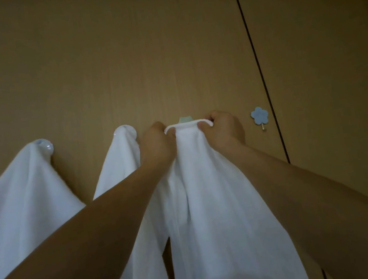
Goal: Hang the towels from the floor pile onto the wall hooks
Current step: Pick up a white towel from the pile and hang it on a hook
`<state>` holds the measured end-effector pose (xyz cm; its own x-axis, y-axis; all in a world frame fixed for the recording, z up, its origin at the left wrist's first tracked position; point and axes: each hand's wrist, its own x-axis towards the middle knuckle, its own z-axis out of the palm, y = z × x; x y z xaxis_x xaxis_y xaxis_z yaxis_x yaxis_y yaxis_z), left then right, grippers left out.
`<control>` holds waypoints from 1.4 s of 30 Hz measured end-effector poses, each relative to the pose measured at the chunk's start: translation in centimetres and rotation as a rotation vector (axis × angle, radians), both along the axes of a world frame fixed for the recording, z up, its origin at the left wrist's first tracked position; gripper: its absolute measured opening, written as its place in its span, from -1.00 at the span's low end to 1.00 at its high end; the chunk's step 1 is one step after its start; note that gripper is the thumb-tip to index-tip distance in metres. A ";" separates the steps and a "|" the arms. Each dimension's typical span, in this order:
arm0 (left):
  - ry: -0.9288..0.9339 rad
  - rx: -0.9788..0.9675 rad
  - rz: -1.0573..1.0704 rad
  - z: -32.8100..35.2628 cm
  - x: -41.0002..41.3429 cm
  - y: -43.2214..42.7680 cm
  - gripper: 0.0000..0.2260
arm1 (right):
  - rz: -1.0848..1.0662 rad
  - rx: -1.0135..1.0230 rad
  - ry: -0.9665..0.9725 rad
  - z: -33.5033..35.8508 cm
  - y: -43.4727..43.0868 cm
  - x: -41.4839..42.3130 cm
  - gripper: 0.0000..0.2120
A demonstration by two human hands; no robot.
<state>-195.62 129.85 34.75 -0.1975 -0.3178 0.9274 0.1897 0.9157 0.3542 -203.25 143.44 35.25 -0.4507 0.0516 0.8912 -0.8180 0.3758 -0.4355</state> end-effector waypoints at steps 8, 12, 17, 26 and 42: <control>-0.375 0.319 -0.097 -0.2 0.4 -0.2 -0.80 | 0.271 -0.055 -0.247 -1.6 0.8 -2.6 -0.83; -0.607 0.398 -0.005 -0.5 1.2 1.0 -0.76 | 0.284 0.113 -0.312 -2.0 0.7 -1.7 -0.73; -0.679 0.263 0.094 -0.8 1.7 1.7 -0.68 | -0.205 0.250 -0.054 -2.7 0.5 -0.4 -0.69; -0.301 -0.808 0.769 -4.1 0.5 1.5 -0.79 | -0.265 0.380 0.479 -6.9 -0.6 -0.6 -0.72; -0.322 0.066 -0.054 -5.8 0.7 3.9 -0.82 | 0.133 0.207 0.030 -7.1 -0.2 0.6 -0.82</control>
<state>-194.91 133.77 28.96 -0.4950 -0.3565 0.7924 0.1063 0.8802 0.4625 -202.65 143.22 28.10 -0.4144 -0.1911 0.8898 -0.8776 0.3426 -0.3352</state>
